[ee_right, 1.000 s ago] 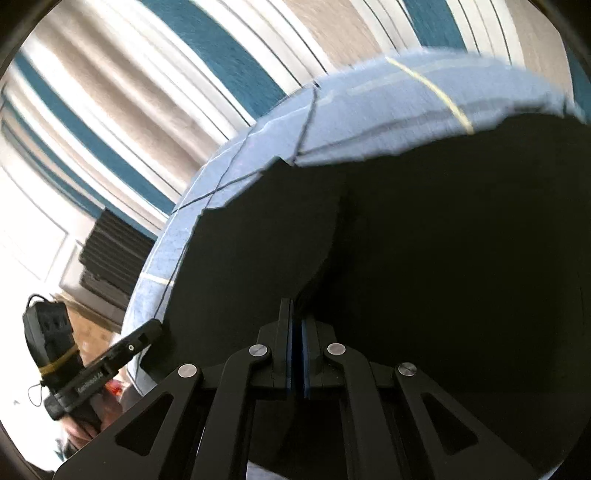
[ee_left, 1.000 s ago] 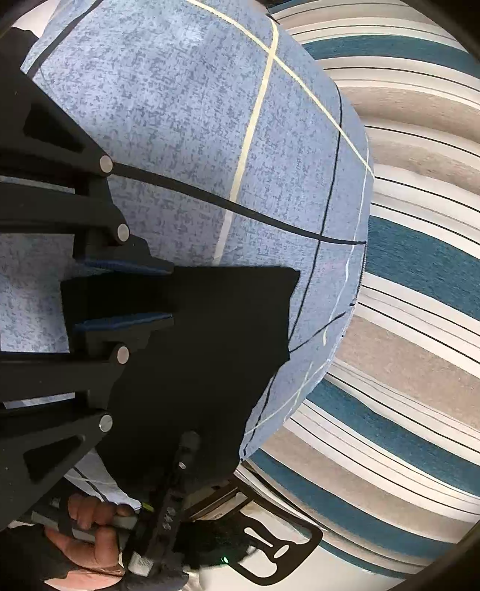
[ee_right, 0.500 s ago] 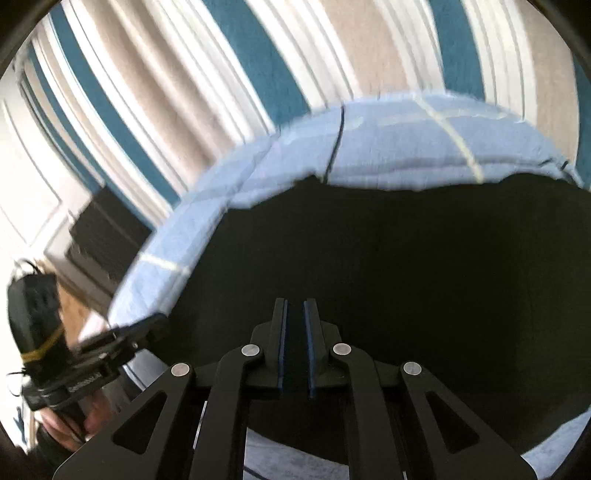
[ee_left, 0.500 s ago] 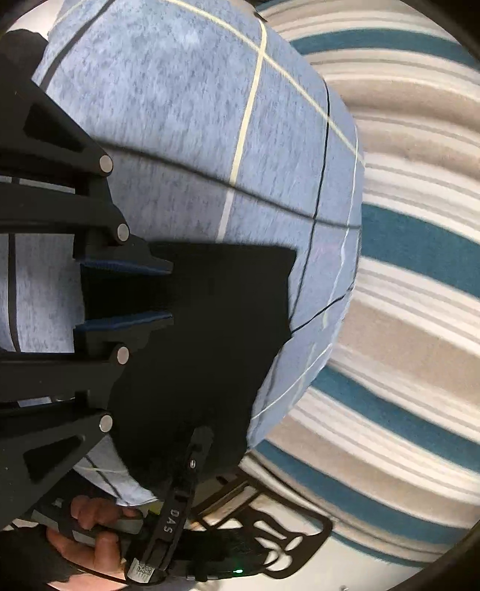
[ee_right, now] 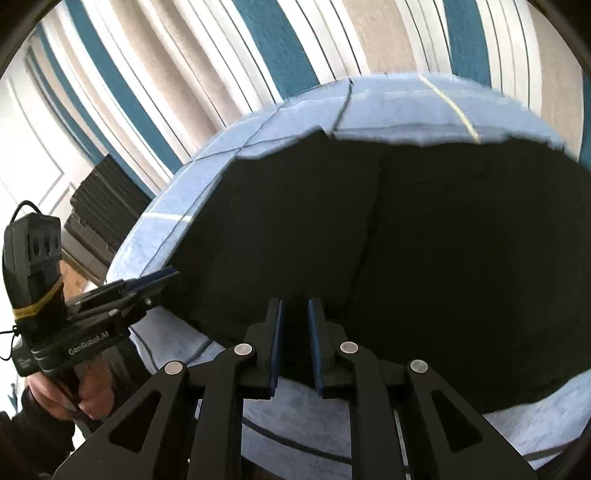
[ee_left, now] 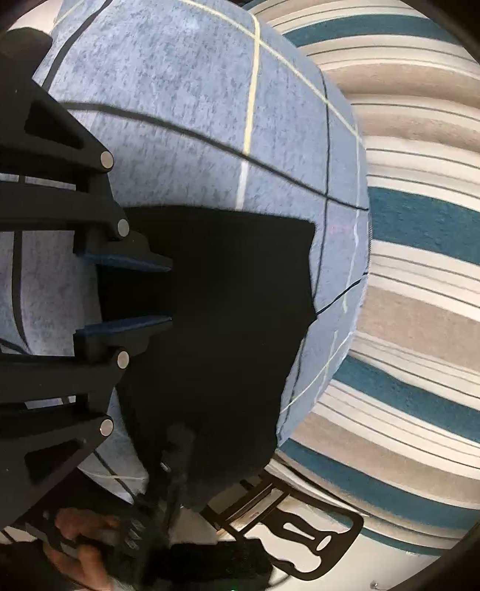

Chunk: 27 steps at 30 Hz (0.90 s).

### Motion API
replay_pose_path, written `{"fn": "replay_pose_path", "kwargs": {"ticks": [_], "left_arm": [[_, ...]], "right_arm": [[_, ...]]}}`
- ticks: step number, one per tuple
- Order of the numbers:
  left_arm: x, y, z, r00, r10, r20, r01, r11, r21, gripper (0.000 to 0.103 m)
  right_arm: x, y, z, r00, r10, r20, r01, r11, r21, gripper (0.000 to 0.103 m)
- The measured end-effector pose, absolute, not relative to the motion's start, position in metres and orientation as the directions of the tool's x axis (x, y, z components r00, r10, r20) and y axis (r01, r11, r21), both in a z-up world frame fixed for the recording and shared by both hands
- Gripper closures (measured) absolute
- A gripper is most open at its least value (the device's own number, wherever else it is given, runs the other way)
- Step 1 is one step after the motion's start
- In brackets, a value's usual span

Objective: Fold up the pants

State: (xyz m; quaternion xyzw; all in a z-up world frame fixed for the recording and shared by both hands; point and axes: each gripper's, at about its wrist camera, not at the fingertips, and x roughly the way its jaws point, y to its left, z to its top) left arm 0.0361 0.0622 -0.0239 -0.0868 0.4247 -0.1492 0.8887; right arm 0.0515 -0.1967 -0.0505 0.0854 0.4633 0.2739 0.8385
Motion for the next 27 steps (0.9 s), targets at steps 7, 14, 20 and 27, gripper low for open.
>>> {"fn": "replay_pose_path", "kwargs": {"ticks": [7,14,20,27], "left_arm": [[0.039,0.051,-0.029,0.593,-0.282,-0.754,0.182,0.959,-0.216,0.073],[0.041,0.048,-0.03,0.595,-0.259,-0.761,0.17,0.966,-0.196,0.072],[0.042,0.048,-0.031,0.592,-0.256,-0.765,0.167,0.967,-0.194,0.071],[0.043,0.047,-0.03,0.592,-0.24,-0.769,0.16,0.971,-0.18,0.07]], "right_arm": [[0.048,-0.204,-0.045,0.43,0.535,-0.728,-0.373,0.839,0.396,0.089],[0.044,-0.227,-0.042,0.458,0.502,-0.733,-0.319,0.863,0.392,0.085],[0.039,-0.26,-0.036,0.51,0.445,-0.736,-0.244,0.895,0.373,0.082],[0.032,-0.286,-0.031,0.543,0.405,-0.735,-0.178,0.911,0.371,0.079]]}}
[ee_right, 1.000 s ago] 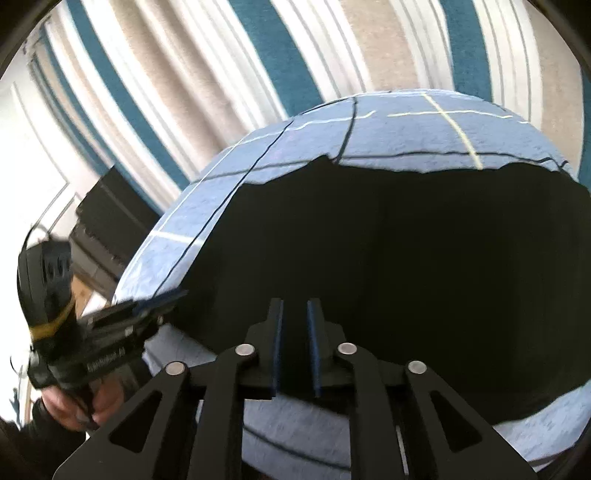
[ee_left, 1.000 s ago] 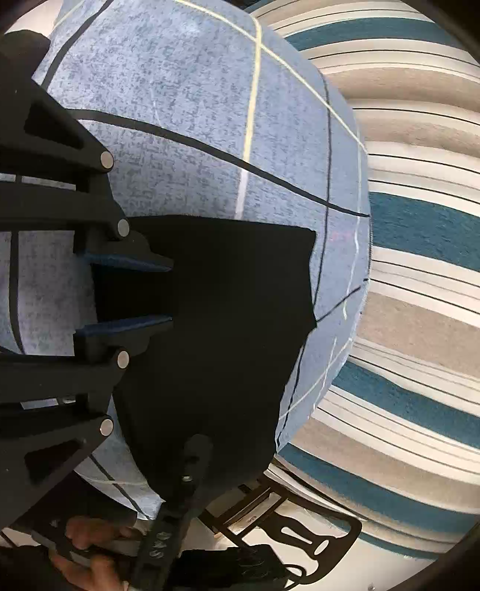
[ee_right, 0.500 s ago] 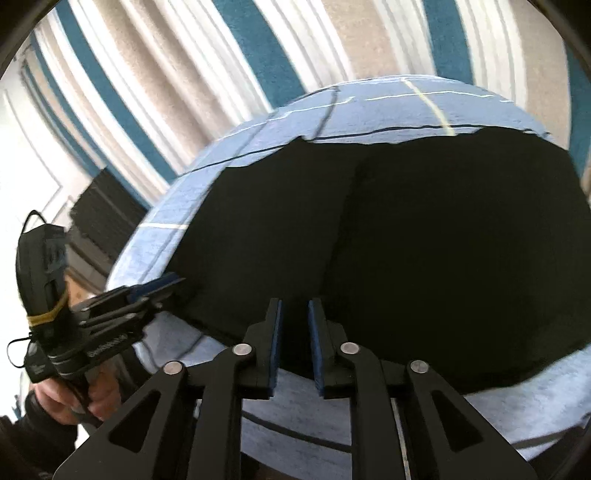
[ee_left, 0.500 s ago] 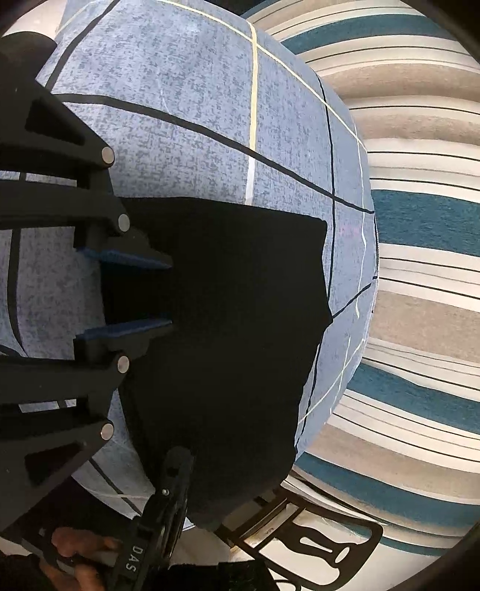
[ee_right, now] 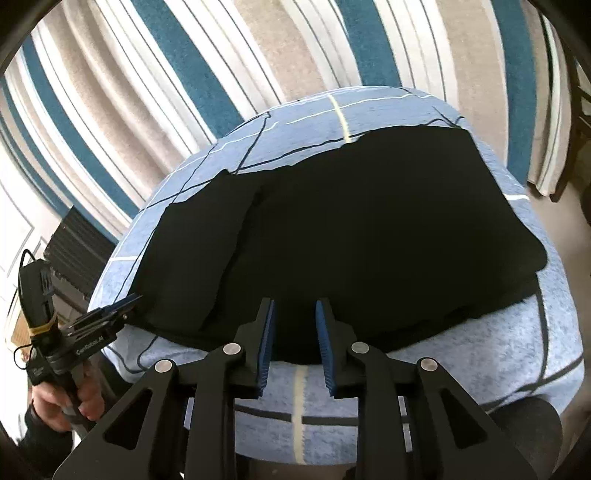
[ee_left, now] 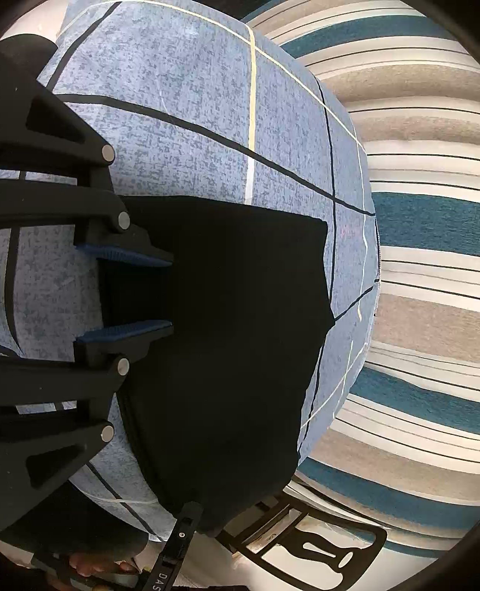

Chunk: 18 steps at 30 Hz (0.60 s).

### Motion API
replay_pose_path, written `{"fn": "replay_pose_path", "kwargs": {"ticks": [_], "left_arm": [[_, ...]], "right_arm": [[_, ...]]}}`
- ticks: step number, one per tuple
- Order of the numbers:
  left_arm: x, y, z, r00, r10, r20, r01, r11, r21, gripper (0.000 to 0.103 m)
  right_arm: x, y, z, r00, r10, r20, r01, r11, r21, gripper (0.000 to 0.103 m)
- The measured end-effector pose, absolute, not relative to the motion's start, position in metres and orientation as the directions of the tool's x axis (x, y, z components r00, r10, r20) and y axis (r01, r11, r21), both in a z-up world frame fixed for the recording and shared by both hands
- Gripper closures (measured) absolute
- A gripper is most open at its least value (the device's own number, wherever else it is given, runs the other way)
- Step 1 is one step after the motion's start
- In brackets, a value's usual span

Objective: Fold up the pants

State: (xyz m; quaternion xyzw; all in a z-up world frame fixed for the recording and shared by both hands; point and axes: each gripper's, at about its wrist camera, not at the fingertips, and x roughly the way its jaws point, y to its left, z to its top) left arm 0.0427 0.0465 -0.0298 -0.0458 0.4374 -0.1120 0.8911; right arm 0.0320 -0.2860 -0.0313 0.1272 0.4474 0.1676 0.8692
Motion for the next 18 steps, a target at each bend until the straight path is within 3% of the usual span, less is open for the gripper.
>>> {"fn": "replay_pose_path", "kwargs": {"ticks": [2,5,6,18], "left_arm": [[0.042,0.045,-0.028,0.591,-0.234,-0.772,0.164,0.972,-0.169,0.07],[0.041,0.045,-0.024,0.584,-0.244,-0.774,0.165,0.97,-0.181,0.07],[0.04,0.044,-0.022,0.582,-0.249,-0.774,0.166,0.968,-0.186,0.07],[0.046,0.023,-0.021,0.56,-0.299,-0.772,0.222,0.953,-0.208,0.07]], "right_arm": [[0.03,-0.289,-0.031,0.546,0.403,-0.734,-0.171,0.912,0.373,0.076],[0.025,-0.294,-0.028,0.559,0.396,-0.728,-0.16,0.913,0.374,0.056],[0.024,-0.296,-0.027,0.562,0.396,-0.727,-0.155,0.913,0.377,0.054],[0.017,-0.337,-0.04,0.582,0.388,-0.714,-0.021,0.886,0.464,0.054]]}}
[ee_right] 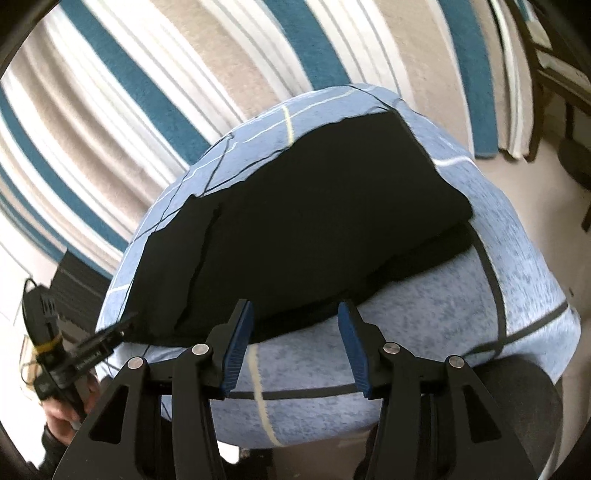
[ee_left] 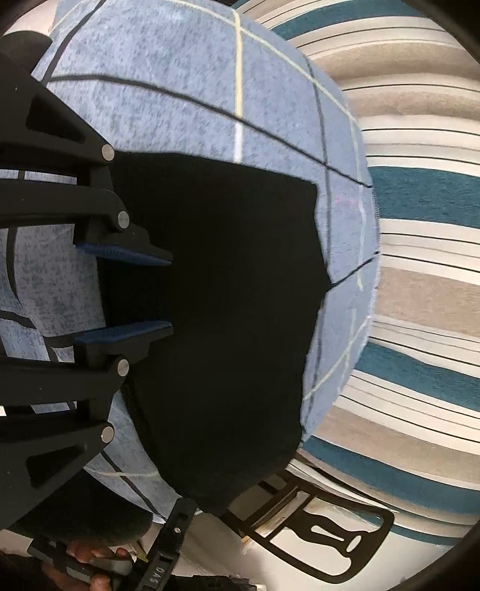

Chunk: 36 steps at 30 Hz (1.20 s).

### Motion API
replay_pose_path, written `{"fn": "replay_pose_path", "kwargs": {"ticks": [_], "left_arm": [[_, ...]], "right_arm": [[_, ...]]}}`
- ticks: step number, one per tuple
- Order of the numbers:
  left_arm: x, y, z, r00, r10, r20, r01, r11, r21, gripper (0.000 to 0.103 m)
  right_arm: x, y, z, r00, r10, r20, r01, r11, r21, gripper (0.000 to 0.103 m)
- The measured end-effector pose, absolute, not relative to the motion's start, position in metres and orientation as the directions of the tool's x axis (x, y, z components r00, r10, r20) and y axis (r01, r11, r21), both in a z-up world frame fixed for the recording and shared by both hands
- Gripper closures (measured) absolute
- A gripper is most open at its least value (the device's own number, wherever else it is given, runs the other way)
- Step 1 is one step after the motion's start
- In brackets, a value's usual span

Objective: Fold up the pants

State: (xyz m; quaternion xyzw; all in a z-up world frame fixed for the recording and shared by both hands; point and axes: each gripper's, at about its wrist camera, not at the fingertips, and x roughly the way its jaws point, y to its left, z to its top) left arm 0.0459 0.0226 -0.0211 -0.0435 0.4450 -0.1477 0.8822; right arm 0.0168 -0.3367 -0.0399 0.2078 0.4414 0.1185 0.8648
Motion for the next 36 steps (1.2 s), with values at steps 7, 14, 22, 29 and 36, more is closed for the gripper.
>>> {"fn": "replay_pose_path", "kwargs": {"ticks": [7,14,22,29,36], "left_arm": [[0.045,0.024,-0.026,0.566,-0.306,-0.766,0.224,0.951,-0.214,0.069],[0.047,0.022,-0.028,0.569,-0.298,-0.767,0.223,0.953,-0.205,0.069],[0.05,0.021,-0.029,0.57,-0.296,-0.767,0.223,0.953,-0.203,0.068],[0.05,0.022,-0.029,0.568,-0.305,-0.764,0.223,0.951,-0.213,0.068],[0.05,0.023,-0.029,0.571,-0.308,-0.761,0.222,0.95,-0.218,0.068]], "right_arm": [[0.027,-0.359,-0.055,0.589,0.467,-0.66,0.022,0.807,0.59,0.051],[0.023,-0.375,-0.048,0.667,0.49,-0.561,0.021,0.74,0.672,0.05],[0.038,-0.368,-0.05,0.666,0.46,-0.587,0.045,0.761,0.647,0.05],[0.025,-0.37,-0.06,0.677,0.427,-0.599,0.173,0.699,0.694,0.05],[0.02,-0.4,-0.07,0.763,0.384,-0.52,0.249,0.567,0.785,0.05]]}}
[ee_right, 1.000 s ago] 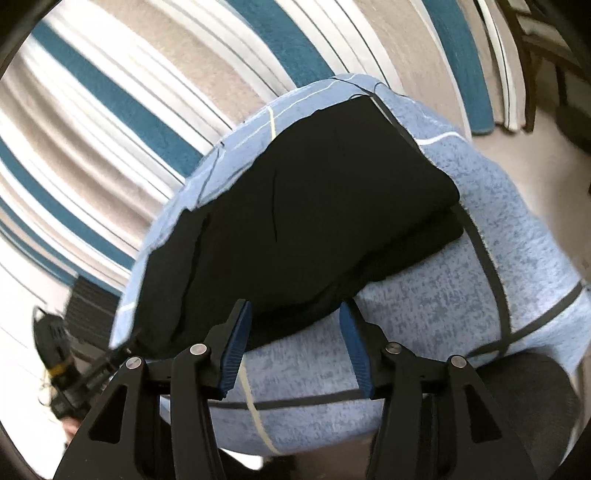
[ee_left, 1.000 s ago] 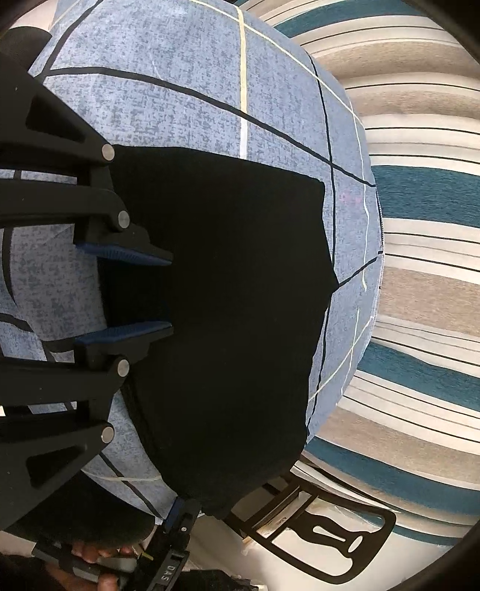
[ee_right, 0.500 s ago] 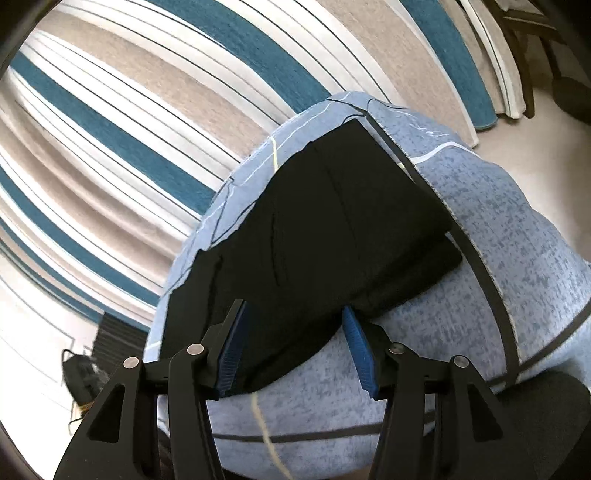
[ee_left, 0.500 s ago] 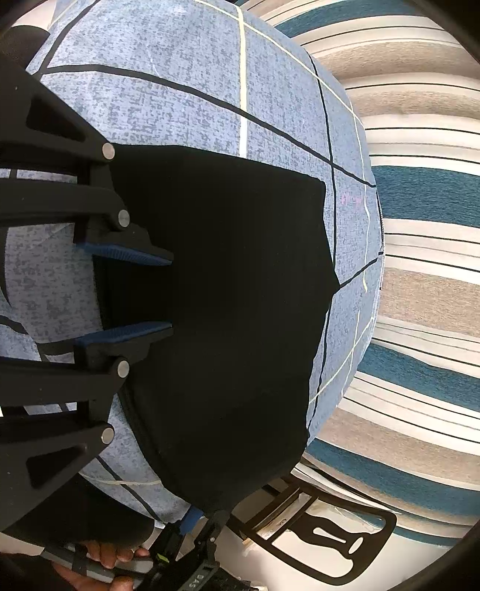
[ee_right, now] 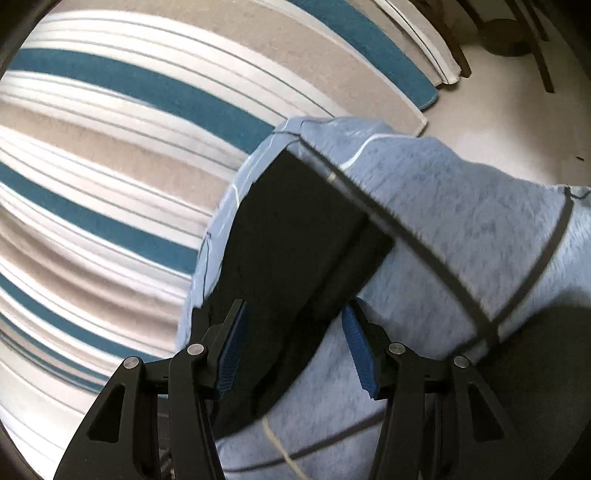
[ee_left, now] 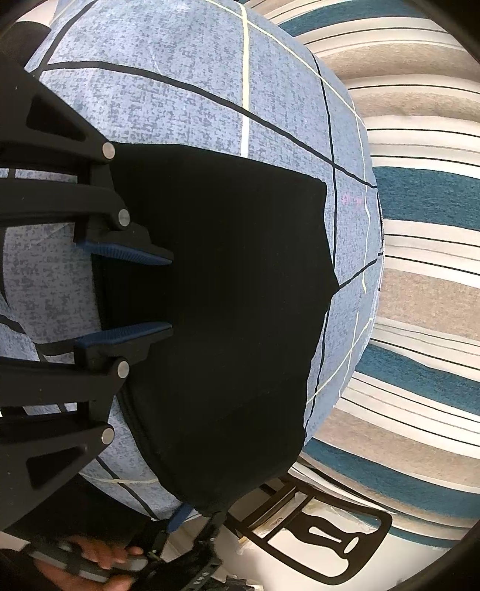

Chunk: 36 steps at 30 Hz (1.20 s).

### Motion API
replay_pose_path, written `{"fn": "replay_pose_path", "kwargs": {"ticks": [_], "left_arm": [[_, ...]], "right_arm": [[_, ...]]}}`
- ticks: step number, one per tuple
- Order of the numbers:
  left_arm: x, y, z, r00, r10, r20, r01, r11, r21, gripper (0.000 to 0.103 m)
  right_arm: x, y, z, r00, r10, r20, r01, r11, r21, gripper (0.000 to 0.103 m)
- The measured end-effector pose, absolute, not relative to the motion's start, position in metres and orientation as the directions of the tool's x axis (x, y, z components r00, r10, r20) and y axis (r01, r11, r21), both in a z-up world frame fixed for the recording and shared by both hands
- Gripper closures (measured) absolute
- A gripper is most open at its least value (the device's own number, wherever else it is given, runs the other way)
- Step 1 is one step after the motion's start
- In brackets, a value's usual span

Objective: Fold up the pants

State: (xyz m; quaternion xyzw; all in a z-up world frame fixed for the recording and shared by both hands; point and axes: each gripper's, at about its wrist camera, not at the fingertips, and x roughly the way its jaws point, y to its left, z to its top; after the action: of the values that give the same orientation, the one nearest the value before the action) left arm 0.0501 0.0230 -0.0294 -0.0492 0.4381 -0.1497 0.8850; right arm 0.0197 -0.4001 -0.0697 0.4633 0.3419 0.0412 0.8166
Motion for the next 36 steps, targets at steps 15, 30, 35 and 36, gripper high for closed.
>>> {"fn": "replay_pose_path", "kwargs": {"ticks": [15,30,35,36], "left_arm": [[0.052,0.023,-0.03,0.572,-0.311,-0.759,0.22,0.95,-0.223,0.068],[0.06,0.023,-0.025,0.554,-0.322,-0.768,0.225,0.946,-0.235,0.068],[0.06,0.03,-0.019,0.559,-0.319,-0.765,0.205,0.948,-0.245,0.068],[0.059,0.033,-0.019,0.562,-0.317,-0.764,0.198,0.948,-0.248,0.068]], "right_arm": [[0.05,-0.401,-0.055,0.736,0.327,-0.592,0.249,0.683,0.687,0.049],[0.07,-0.343,0.027,0.751,0.36,-0.553,-0.005,0.841,0.542,0.08],[0.073,-0.298,0.053,0.741,0.422,-0.523,-0.131,0.854,0.503,0.08],[0.074,-0.285,0.057,0.733,0.44,-0.519,-0.165,0.855,0.491,0.08]]}}
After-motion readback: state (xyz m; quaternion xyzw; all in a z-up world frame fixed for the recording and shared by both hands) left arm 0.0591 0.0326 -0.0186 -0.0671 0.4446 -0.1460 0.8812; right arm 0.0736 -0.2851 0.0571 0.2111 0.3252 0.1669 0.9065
